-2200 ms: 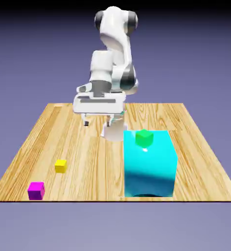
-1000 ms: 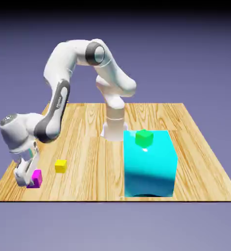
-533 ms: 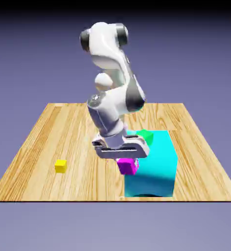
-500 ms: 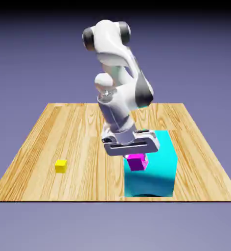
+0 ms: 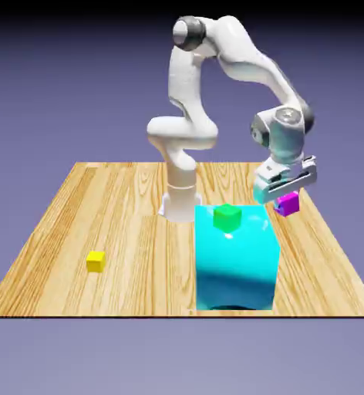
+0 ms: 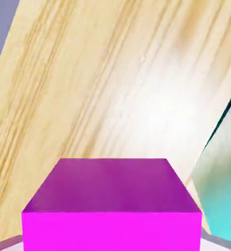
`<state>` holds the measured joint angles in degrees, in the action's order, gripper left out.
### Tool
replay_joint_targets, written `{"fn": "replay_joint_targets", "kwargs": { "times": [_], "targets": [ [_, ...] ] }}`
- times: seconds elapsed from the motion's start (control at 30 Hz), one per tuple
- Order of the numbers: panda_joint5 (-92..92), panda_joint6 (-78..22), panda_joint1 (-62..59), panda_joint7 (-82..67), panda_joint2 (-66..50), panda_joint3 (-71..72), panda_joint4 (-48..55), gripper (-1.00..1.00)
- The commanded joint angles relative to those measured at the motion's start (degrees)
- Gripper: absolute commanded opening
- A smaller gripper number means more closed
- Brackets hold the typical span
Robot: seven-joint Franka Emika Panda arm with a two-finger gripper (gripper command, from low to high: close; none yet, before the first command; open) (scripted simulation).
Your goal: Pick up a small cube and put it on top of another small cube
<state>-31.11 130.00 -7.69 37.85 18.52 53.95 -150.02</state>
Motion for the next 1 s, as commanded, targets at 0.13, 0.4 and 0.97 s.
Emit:
{"fn": "replay_joint_targets", "kwargs": {
  "times": [0.13, 0.4, 0.97],
  "targets": [
    [2.28, 2.08, 6.35, 5.07, 4.41, -8.86, -8.65, -1.00],
    [6.96, 5.28, 15.86, 14.99, 9.55, -25.48, -21.04, -1.00],
    [7.21, 26.53, 20.02, 18.36, -8.32, -31.21, -25.80, 1.00]
  ]
}}
